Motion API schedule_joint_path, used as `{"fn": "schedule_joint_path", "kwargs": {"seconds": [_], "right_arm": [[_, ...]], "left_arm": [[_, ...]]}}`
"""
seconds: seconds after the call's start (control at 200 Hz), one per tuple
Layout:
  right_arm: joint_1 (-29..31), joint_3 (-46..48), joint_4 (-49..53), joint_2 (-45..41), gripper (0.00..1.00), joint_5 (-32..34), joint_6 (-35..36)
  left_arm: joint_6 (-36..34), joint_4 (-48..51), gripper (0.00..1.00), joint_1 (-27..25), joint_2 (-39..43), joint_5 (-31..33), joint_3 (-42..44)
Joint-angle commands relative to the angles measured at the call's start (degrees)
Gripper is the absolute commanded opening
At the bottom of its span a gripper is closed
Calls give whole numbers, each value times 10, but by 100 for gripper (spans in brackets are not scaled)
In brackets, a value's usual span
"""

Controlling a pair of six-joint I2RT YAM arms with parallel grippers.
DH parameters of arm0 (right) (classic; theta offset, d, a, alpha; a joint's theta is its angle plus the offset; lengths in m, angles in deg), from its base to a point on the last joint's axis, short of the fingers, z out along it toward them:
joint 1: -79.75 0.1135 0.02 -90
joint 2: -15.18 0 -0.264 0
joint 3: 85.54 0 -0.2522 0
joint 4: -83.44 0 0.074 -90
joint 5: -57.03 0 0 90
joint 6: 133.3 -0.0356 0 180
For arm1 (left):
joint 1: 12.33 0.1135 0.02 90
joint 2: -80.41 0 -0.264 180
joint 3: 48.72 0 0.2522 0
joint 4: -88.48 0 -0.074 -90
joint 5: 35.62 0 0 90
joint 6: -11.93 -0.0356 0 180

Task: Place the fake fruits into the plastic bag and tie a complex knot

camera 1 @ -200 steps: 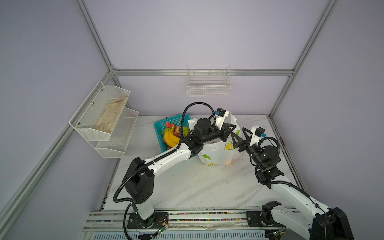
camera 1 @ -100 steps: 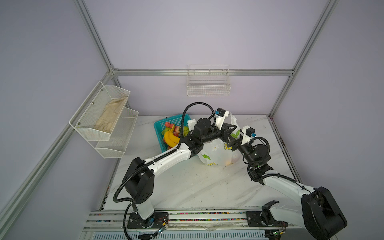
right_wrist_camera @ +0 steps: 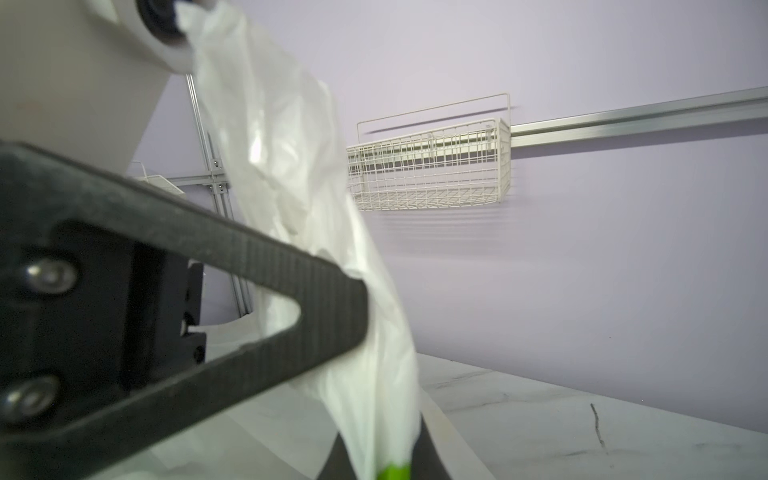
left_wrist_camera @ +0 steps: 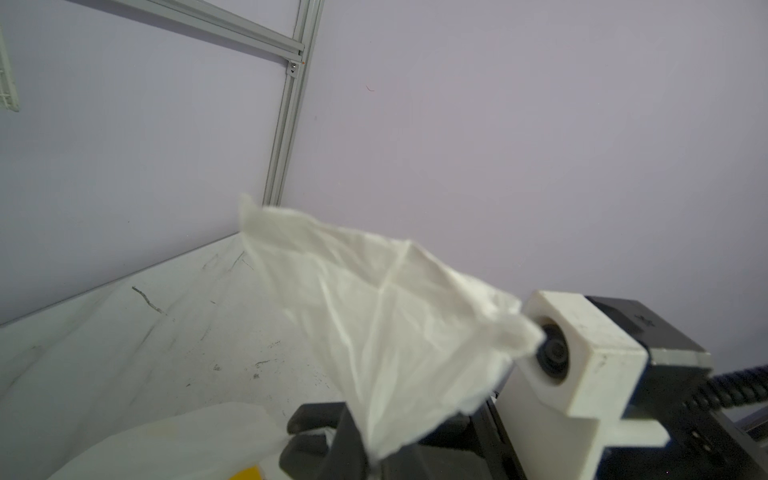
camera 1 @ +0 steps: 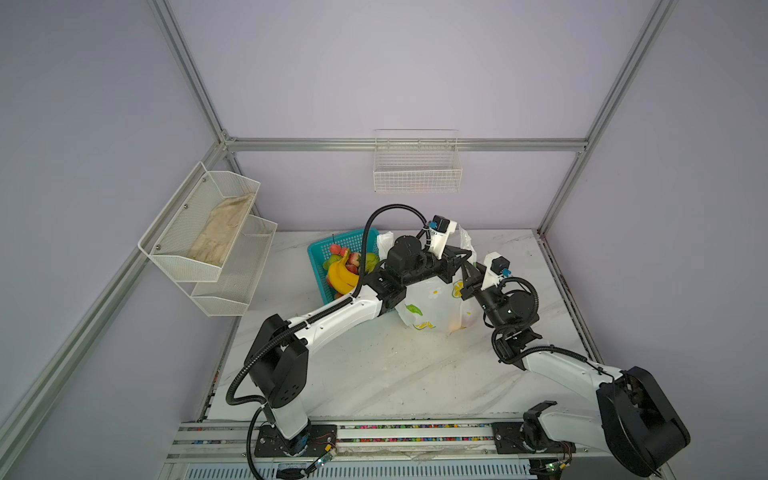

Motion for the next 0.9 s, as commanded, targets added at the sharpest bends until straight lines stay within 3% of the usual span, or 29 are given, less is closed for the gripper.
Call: {"fn": "schedule_joint_path", "kwargs": {"seconds": [0.0,0.165,0.485,0.895], "right_arm": [[-1,14,-6,-17,5,-10,18],[-1,24,14,-39,1,-24,27],[-1,26,25,-45,0,-28,33],[-1,20,35,-45,0,-31,27]], "left_arm": [[-17,-23,19,14,46,3,23],[-45,8,40,20,40,-7,-7],[-50,65,66,20,6,-51,-87],[-37,73,72,15,-30,-84,-145]]}}
